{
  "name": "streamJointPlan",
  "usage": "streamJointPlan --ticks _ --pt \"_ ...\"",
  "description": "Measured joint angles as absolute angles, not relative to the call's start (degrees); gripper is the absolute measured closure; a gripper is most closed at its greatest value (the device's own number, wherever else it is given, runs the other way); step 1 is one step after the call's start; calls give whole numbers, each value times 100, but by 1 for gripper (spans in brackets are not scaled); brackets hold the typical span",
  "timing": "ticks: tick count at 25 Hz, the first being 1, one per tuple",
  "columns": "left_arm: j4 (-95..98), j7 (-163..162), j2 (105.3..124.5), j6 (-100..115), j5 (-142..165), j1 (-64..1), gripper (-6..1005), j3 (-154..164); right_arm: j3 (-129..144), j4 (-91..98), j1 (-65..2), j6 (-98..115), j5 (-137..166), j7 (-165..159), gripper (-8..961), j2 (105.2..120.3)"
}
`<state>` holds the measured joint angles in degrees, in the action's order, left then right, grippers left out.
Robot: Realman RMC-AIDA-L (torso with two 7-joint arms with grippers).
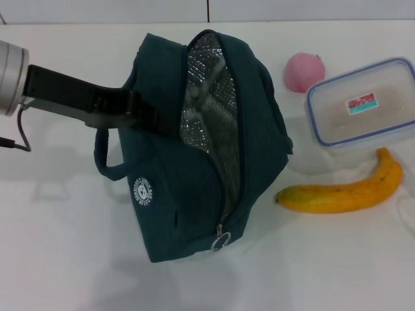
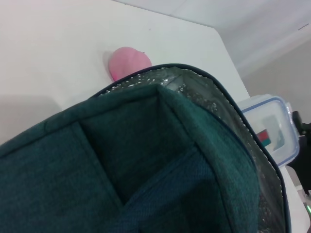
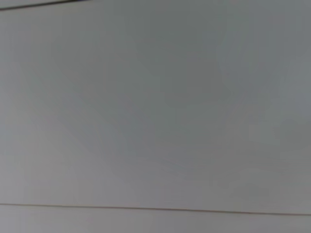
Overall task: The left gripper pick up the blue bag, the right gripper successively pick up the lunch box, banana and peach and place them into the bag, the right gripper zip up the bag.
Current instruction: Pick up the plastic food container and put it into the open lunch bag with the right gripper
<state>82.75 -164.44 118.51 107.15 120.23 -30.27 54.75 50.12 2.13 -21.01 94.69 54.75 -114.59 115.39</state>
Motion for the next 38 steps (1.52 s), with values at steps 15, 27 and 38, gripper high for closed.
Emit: streamJointPlan --ticks 15,27,38 --pt "8280 -16382 11892 10714 12015 -3116 958 5485 4832 -289 -2182 9864 4982 -11748 856 11582" --pt "8455 -16375 11902 10711 12013 -3150 957 5609 4751 -280 -2240 9883 4860 -11866 857 11584" --pt "8491 -16374 11850 10716 12013 -3167 957 5813 4679 -290 -2304 10214 4818 -12027 857 11597"
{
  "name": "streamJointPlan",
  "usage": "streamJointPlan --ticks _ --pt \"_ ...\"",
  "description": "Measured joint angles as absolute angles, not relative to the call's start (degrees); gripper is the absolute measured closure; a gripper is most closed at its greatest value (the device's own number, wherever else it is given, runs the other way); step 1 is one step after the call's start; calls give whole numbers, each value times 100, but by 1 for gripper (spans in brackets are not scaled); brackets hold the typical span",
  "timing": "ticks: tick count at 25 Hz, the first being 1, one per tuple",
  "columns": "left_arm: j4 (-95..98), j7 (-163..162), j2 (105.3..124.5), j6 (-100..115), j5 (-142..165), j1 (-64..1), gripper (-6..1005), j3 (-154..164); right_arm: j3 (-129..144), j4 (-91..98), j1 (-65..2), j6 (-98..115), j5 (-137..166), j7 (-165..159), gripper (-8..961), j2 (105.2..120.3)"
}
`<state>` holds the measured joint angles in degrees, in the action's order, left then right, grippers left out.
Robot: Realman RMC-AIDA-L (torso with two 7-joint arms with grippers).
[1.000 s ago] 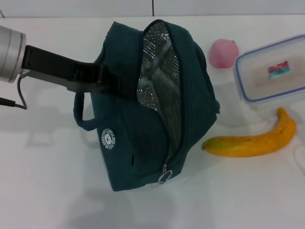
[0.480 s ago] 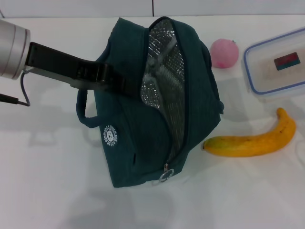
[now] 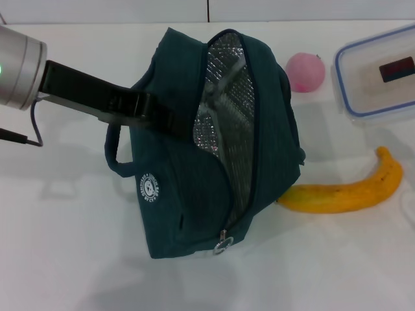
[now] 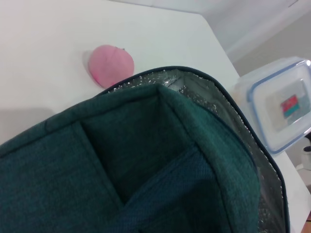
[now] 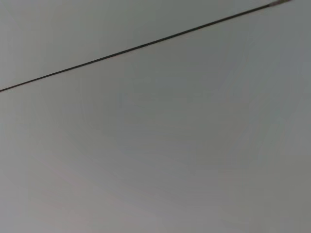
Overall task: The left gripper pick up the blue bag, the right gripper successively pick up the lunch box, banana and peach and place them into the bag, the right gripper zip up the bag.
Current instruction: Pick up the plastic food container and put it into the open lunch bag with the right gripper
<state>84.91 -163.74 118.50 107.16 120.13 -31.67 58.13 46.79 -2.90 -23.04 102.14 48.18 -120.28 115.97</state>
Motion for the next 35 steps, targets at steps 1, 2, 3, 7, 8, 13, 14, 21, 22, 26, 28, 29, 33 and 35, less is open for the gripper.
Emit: streamJointPlan --ticks 1,2,3,7,8,13,14,21,22,26,28,29,33,35 --pt "8491 -16374 11850 10717 12013 -3167 957 5820 4678 -290 -2308 10248 4811 -12043 857 11597" --pt "8491 -16374 11849 10718 12012 -3167 957 5842 4678 -290 -2311 10279 4809 -12069 857 11598" --pt "8492 -16374 11848 10719 12013 -3167 957 5843 4677 -292 -2312 10303 4808 -12091 857 11598" --pt "8494 -16374 11847 10729 12015 -3158 957 5853 4676 -298 -2322 10400 4808 -12137 857 11605" --pt "8494 -16374 11847 10731 12015 -3158 957 5869 4676 -299 -2334 10425 4808 -12144 857 11609" --pt "8486 -16374 11841 10741 12015 -3189 957 5930 4675 -344 -2422 10543 4813 -12186 856 11619" --pt "8481 -16374 11840 10743 12015 -3194 957 5940 4675 -359 -2465 10577 4823 -12189 856 11619" --pt "8456 -16374 11838 10750 12024 -3233 956 6005 4607 -650 -2932 10834 4837 -12198 856 11619" --pt "8453 -16374 11839 10750 12025 -3244 956 6009 4587 -702 -3019 10856 4845 -12197 856 11619" --pt "8434 -16332 11848 10746 12039 -3324 956 6069 4594 -869 -3391 10951 4871 -12174 856 11619" --pt "8428 -16317 11866 10744 12041 -3357 956 6076 4564 -903 -3566 10954 4966 -12156 856 11619" --pt "8418 -16312 11873 10744 12041 -3368 956 6080 4542 -924 -3662 10947 5047 -12148 857 11619" --pt "8366 -16293 11882 10742 12037 -3385 956 6082 4518 -1013 -4007 10892 5280 -12100 857 11619" --pt "8350 -16265 11906 10739 12033 -3390 956 6083 4518 -1023 -4107 10828 5414 -12065 857 11619"
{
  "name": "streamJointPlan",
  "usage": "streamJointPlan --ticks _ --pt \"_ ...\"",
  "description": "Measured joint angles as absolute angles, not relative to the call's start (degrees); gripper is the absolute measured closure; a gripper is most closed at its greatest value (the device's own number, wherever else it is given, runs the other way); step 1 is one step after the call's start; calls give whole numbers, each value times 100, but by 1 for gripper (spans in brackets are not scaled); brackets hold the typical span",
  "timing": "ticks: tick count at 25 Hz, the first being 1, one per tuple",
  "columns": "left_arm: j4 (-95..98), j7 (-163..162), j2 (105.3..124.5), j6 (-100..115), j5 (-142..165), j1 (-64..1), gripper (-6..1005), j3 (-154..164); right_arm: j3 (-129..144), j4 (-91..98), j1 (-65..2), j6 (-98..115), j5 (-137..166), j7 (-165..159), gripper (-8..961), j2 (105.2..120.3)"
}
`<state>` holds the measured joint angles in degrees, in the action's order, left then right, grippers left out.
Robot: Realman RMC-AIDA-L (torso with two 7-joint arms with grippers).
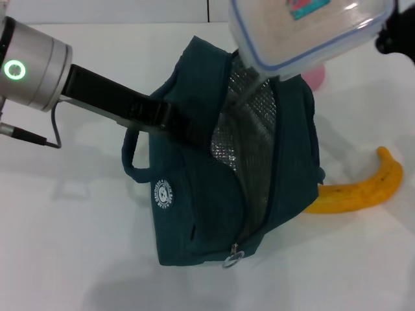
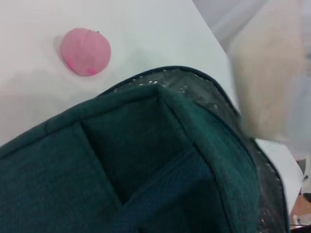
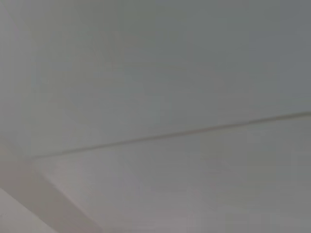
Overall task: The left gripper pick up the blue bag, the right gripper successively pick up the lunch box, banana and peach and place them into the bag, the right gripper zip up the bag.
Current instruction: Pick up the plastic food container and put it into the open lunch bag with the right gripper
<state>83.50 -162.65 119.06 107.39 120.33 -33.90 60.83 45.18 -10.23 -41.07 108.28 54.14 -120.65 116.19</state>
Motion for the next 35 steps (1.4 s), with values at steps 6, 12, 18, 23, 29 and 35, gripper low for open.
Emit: streamJointPlan --ticks 6,12,18,23,29,35 --pt "8196 -16099 11928 10625 12015 -3388 956 6051 4553 -946 -3979 10301 5761 -11889 857 11619" --pt "7925 -15869 11896 10487 12015 -3416 955 5997 4589 -637 -3672 9876 5975 -11839 856 11619" --pt "7774 -15711 11901 10451 12014 -3494 955 5986 4622 -529 -3669 9560 6222 -11784 836 11619" --pt "7421 -15540 11921 10446 12014 -3687 955 5882 4640 -526 -3859 9443 6415 -11768 812 11619" --pt "7343 -15476 11910 10446 12015 -3755 955 5873 4650 -618 -4254 9019 6506 -11577 782 11619" --pt "7362 -15467 11880 10449 12011 -3768 955 5871 4622 -709 -4665 8688 6845 -11412 753 11619"
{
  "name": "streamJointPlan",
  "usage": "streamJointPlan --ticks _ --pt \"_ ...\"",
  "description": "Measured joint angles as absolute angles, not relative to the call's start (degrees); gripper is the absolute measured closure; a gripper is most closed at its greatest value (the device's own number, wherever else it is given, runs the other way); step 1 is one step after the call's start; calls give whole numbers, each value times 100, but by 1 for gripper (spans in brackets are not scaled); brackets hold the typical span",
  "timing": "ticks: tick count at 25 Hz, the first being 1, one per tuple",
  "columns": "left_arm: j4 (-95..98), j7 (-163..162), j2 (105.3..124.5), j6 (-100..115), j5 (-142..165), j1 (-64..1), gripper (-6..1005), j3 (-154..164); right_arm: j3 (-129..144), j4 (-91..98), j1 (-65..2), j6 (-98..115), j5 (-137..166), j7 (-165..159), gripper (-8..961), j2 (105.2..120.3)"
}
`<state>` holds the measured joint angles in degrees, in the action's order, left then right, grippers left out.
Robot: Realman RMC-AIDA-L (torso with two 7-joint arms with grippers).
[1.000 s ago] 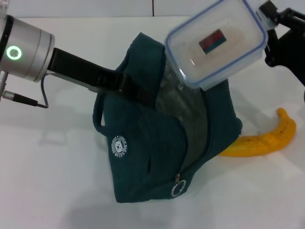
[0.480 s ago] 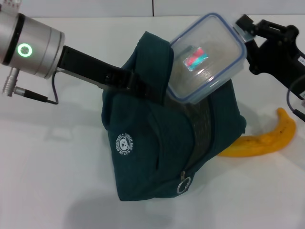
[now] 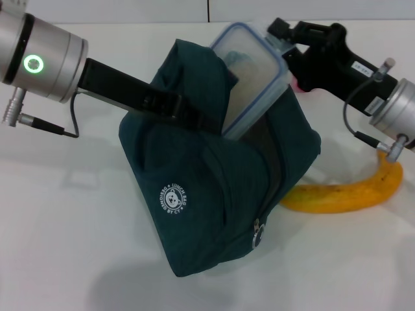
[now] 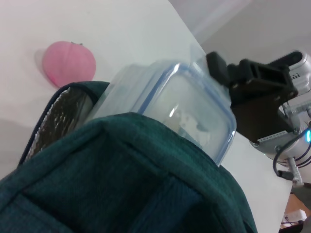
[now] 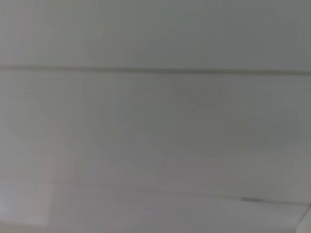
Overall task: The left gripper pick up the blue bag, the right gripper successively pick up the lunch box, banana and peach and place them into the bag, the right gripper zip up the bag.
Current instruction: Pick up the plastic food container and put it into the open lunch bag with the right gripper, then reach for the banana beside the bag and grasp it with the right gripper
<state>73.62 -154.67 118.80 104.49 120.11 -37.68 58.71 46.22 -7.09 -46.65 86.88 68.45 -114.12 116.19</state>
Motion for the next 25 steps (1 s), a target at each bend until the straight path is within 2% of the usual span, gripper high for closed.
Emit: streamJointPlan --ticks 10,17,21,25 --pt "7339 -15423 11874 10450 12004 -3797 954 5868 4596 -690 -4763 8726 6992 -11280 704 11619" --pt "7338 -15417 11860 10451 12007 -3762 954 5810 4455 -603 -4697 8910 6965 -11285 577 11619" --pt "7330 -15348 11858 10450 12045 -3709 954 5633 4467 3 -4440 9183 6967 -11227 505 11619" --pt "7328 -15266 11856 10450 12041 -3649 954 5533 4538 824 -3972 9277 6990 -10826 311 11599"
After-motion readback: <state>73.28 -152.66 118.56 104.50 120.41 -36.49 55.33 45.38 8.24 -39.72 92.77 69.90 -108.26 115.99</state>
